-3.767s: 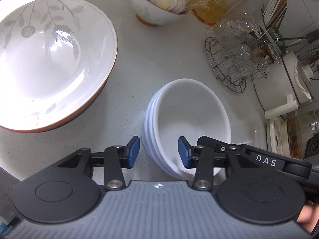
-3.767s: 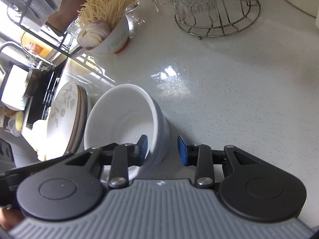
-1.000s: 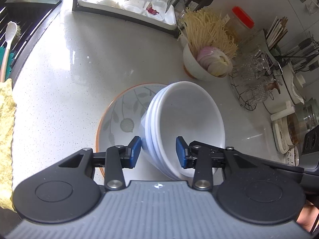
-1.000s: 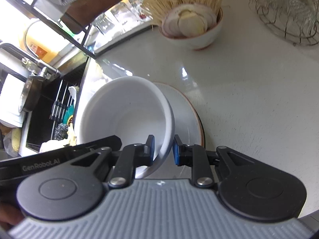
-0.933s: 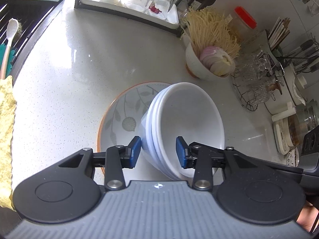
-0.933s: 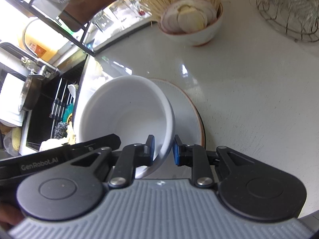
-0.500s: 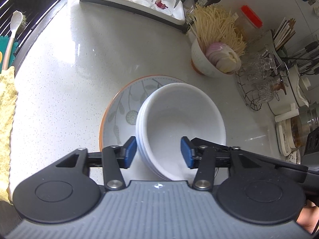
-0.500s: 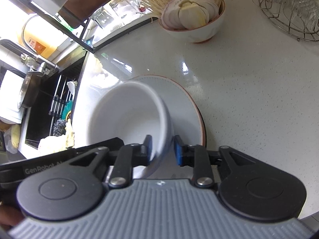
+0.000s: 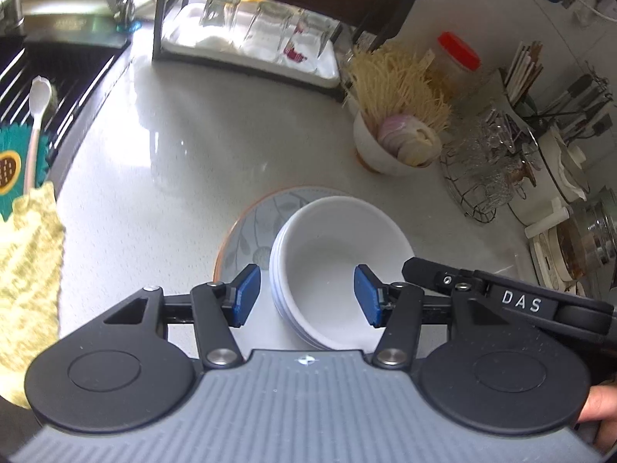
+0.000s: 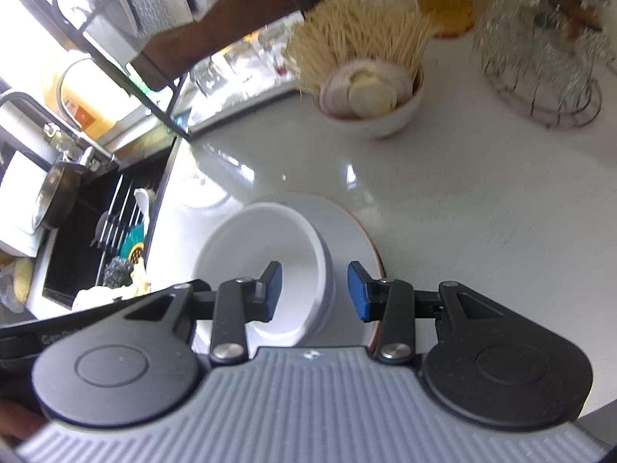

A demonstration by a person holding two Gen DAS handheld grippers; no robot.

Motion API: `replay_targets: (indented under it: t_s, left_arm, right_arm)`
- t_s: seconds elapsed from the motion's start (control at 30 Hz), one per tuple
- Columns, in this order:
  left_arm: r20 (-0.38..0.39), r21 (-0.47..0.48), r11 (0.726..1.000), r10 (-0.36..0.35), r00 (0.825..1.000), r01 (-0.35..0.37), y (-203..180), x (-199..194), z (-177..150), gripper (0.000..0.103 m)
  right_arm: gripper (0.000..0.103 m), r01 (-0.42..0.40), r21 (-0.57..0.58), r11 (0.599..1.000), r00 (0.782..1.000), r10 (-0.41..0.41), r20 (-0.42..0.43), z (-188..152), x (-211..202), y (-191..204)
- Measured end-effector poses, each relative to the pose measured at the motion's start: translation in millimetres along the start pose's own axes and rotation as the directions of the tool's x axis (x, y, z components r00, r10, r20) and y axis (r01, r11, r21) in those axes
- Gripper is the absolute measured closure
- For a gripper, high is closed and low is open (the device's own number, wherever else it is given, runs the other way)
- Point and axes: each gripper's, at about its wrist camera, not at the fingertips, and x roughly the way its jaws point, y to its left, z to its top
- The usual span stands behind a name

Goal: Organize plates and bowls
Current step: 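Lower the white bowls onto the floral plate and open the left gripper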

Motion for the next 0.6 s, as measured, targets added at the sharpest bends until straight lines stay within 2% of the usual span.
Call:
replay_targets:
  t_s: [0.37,0.6]
  left_arm:
    - [0.078,0.149,0.989,-0.033,0.996,0.021,-4,-47,20,0.043]
    - [0.128,0.214,0.977,-0.036,0.991,0.008,-17,-87,24,0.043]
  right_arm:
    - [0.062,0.050,0.031,0.998,0.989,-0.054,0.138,0,-41,25]
    - [0.062,0.028,0.098,0.995,0.973,-0.049,0.226,-3,-77,27]
